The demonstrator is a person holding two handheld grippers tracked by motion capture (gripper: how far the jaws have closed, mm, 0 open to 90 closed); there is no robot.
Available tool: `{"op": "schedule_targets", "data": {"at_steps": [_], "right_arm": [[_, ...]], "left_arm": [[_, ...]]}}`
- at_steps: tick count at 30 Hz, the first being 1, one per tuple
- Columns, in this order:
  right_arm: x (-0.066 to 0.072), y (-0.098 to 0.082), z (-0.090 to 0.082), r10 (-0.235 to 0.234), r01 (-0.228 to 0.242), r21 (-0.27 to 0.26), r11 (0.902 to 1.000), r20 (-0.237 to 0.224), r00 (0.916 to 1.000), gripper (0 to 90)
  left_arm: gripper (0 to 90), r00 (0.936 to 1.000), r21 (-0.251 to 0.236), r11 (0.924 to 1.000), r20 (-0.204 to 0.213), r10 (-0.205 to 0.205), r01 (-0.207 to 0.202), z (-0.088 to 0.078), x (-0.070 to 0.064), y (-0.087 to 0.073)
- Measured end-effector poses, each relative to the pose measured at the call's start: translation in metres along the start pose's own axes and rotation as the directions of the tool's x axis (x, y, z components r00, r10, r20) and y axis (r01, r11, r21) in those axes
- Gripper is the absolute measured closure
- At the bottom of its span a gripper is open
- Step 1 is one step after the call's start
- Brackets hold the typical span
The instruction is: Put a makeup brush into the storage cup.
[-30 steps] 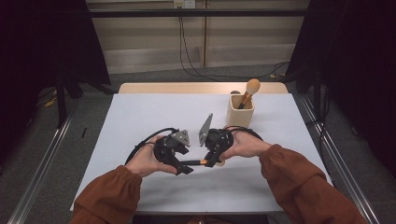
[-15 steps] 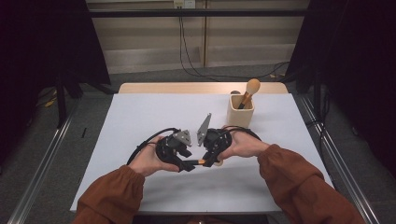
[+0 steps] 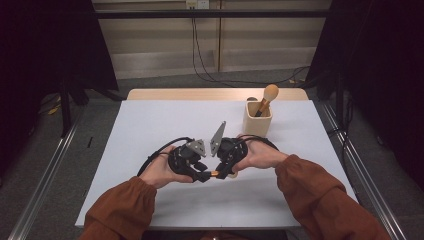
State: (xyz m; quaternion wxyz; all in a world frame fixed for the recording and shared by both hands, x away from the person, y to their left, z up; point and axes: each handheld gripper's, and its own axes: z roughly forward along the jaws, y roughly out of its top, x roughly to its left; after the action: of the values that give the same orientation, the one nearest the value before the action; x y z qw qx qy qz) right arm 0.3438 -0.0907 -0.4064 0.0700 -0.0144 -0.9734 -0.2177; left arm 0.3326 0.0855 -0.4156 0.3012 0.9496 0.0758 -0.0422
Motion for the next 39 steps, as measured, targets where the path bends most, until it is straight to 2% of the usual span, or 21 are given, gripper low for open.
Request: {"op": "schedule_targets", "data": {"at_steps": [6,9,13,19,28,31,33,34,36,38,39], "right_arm": [[0.0,-0.0001,-0.0002,0.006,-0.006,-0.002,1.0,0.003,1.0,74.3],[0.0,-0.0002,0.0002,0.007,-0.007,0.003,1.0,0.004,1.0,74.3],[-0.0005,0.0001,0.0014,-0.002,0.002,-0.002,1.0,0.01,1.0,74.4],[-0.0004,-0.0002,0.0013,-0.013,0.014,-0.007,0.9999,0.01,0.9999,74.0],[-0.0034,-0.0022,0.0009,-0.016,0.017,-0.027,0.9995,0.032,0.9993,71.9],[-0.0037,-0.0023,0.0007,-0.007,0.009,-0.032,0.9995,0.041,0.9991,66.7],[-0.0035,-0.002,0.0001,0.005,-0.003,-0.048,0.9988,0.045,0.999,58.8],[-0.0037,-0.0018,0.0,0.002,0.001,-0.054,0.9985,0.061,0.9982,55.3],[-0.0038,-0.0021,-0.0001,0.001,0.003,-0.058,0.9983,0.075,0.9972,51.3],[-0.0042,-0.0028,0.0001,0.006,0.001,-0.074,0.9973,0.084,0.9964,44.3],[-0.0042,-0.0029,0.0001,0.008,-0.001,-0.076,0.9971,0.088,0.9961,41.9]], "left_arm": [[64.6,0.9999,-0.005,0.9999,0.013,-0.01,0.011,0.0004,0.0007,-0.0005],[68.7,0.9996,0.001,1.0,0.03,-0.002,0.002,0.0006,0.0005,-0.0001],[72.2,0.9999,-0.002,0.9999,0.011,0.013,-0.013,0.0009,-0.0016,-0.0004],[73.9,0.9998,-0.003,1.0,0.022,0.006,-0.006,0.0005,-0.0015,-0.0015],[74.7,1.0,-0.015,0.9999,0.006,-0.005,0.005,0.0012,0.0001,-0.0018],[74.7,0.9999,-0.018,0.9997,0.004,-0.014,0.014,0.0002,0.0028,-0.0033],[74.7,0.9998,-0.023,0.9995,0.002,-0.02,0.02,-0.0002,0.0041,-0.0041],[74.7,0.9997,-0.027,0.9994,0.006,-0.022,0.022,-0.0003,0.0044,-0.0044],[74.7,0.9996,-0.03,0.9991,0.003,-0.029,0.029,-0.0008,0.0045,-0.0047],[74.7,0.9993,-0.027,0.999,0.015,-0.035,0.035,-0.0017,0.0057,-0.0049],[74.7,0.9991,-0.037,0.9984,0.0,-0.043,0.043,-0.0012,0.0054,-0.0055]]}}
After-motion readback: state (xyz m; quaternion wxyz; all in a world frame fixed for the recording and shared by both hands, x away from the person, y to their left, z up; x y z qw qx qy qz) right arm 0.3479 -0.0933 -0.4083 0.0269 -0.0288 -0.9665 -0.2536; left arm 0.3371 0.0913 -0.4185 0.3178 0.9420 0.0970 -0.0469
